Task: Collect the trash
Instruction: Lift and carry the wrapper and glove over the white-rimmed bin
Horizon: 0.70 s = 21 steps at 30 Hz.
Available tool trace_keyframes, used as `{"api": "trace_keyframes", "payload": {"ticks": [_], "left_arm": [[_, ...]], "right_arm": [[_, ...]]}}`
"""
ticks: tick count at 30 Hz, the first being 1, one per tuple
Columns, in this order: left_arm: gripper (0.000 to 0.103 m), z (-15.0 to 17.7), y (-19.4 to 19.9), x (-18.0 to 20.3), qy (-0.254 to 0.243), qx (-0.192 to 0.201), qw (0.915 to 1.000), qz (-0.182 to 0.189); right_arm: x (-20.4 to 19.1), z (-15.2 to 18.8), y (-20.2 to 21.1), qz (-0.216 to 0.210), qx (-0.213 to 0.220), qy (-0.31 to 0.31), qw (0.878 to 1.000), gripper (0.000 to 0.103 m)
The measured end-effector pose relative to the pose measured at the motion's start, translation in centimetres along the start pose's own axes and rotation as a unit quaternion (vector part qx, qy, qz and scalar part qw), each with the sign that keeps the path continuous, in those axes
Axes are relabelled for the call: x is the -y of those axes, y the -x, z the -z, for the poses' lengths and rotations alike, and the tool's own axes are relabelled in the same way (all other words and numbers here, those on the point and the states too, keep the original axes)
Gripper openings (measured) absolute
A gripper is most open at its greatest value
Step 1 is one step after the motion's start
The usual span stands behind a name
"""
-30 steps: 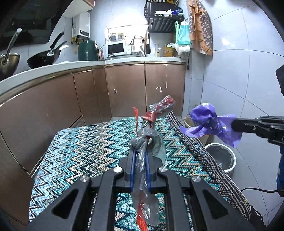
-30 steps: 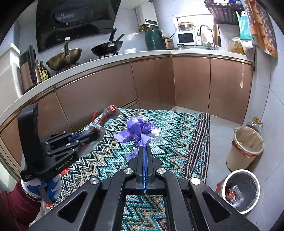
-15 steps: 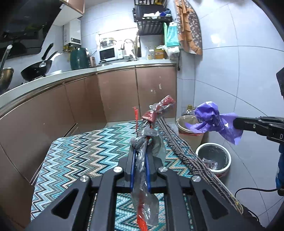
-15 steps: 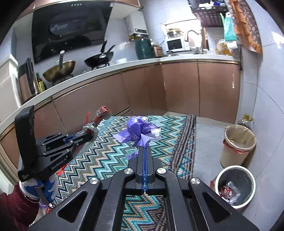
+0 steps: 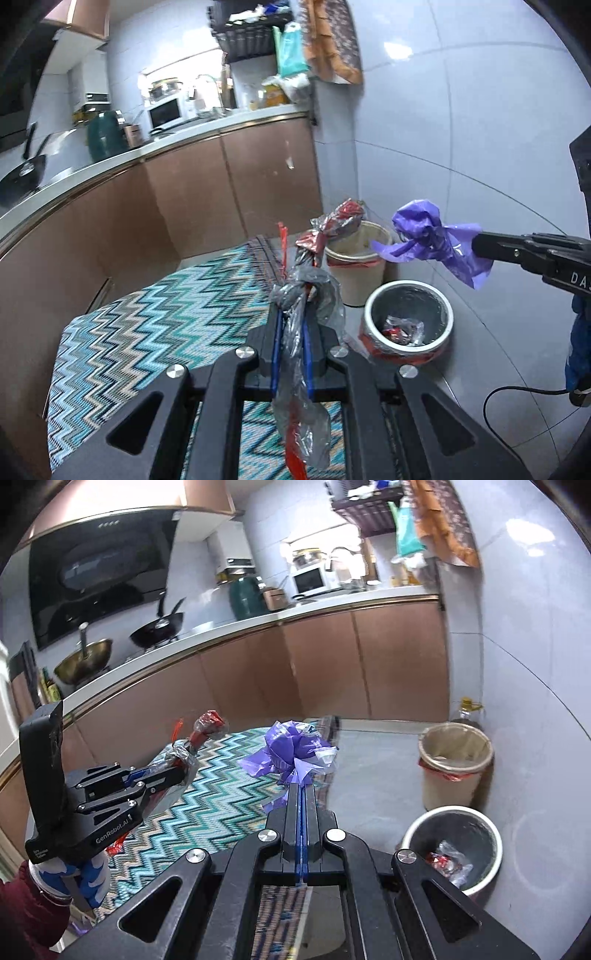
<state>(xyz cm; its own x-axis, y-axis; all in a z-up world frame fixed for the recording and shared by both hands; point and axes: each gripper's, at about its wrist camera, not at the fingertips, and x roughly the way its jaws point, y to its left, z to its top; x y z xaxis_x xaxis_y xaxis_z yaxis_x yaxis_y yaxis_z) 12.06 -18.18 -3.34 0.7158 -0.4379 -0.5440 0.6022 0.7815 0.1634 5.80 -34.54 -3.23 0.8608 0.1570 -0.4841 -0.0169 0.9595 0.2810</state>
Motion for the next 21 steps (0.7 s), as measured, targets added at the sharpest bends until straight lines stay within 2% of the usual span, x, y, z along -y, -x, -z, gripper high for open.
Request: {"api": "trace_keyframes", "payload": {"ticks": [10, 14, 21], "left_arm": [[0.009, -3.7, -9.3, 7.0, -0.04, -0.065, 0.9954, 0.058], [0.009, -5.1, -13.5, 9.8, -0.053, -0.093, 0.991, 0.081], [0.01, -5.9, -20.3, 13.9, -0.065, -0.136, 0.9834, 0.1]], "right_arm": [[8.6, 0.6, -1.6, 0.055, 0.0, -0.06, 0.997, 0.0], [12.1, 1.0, -3.4, 0.081, -0.012, -0.084, 0.993, 0.0], [17.2, 1.8, -7.4, 0.125, -0.038, -0.098, 0.987, 0.0]]}}
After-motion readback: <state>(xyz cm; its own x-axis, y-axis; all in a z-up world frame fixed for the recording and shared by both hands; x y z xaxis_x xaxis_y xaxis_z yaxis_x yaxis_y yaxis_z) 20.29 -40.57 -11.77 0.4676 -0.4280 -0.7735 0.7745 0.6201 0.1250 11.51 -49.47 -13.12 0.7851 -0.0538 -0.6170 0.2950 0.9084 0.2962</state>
